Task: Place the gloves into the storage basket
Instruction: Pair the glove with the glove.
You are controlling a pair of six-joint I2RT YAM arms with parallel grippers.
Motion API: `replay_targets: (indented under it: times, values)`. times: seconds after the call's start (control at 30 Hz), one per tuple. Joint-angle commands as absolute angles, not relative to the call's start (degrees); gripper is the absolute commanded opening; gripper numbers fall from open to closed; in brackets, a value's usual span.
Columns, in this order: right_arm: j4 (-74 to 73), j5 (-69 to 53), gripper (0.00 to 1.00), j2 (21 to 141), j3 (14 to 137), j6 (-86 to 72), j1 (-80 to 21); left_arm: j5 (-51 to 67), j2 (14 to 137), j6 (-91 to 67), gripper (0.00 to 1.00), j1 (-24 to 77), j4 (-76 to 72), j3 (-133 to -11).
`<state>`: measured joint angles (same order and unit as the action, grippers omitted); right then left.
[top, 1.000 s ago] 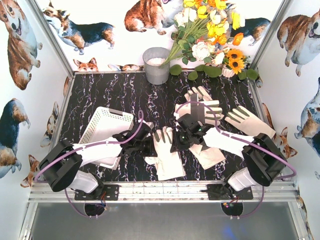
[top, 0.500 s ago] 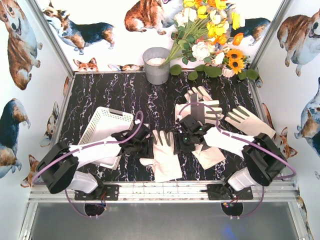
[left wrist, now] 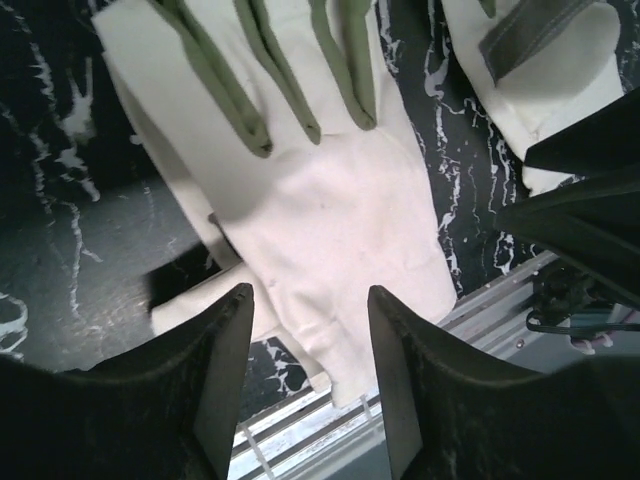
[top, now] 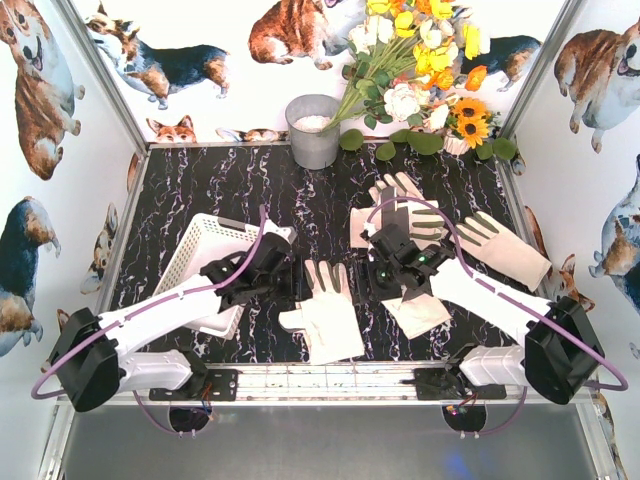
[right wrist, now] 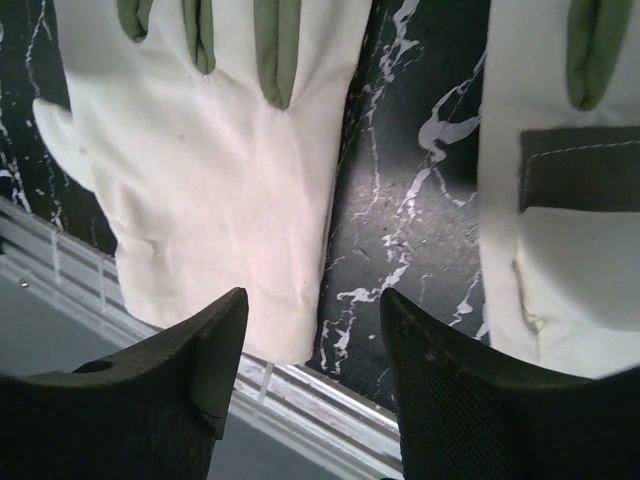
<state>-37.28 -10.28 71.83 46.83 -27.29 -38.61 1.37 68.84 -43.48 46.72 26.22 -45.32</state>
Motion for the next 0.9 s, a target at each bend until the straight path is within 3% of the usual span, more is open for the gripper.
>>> replay_targets:
  times: [0.0, 0.23, 0.3, 0.67, 0.87]
  values:
    - [-35.34, -15.59, 0.53, 71.62, 46.51, -30.34, -38.58, 7.36, 70.20, -47.04, 0.39, 47.15, 15.66, -40.19]
    - [-30.26, -25.47, 0.28, 76.77, 45.17, -31.45, -38.67, 10.09, 74.20, -48.88, 0.27, 47.64, 6.34, -34.61]
    - [-29.40, -26.46, 0.27, 78.47, 45.13, -31.46, -38.76, 9.48, 75.44, -47.93, 0.25, 47.64, 7.89, -33.57]
    - [-27.44, -28.11, 0.29, 86.54, 45.37, -32.19, -38.76, 8.75, 78.12, -47.83, 0.18, 47.71, 6.01, -26.05]
    - [-33.20, -24.82, 0.44, 80.88, 47.47, -30.36, -38.48, 7.71, 75.99, -46.25, 0.29, 48.05, 10.83, -32.61]
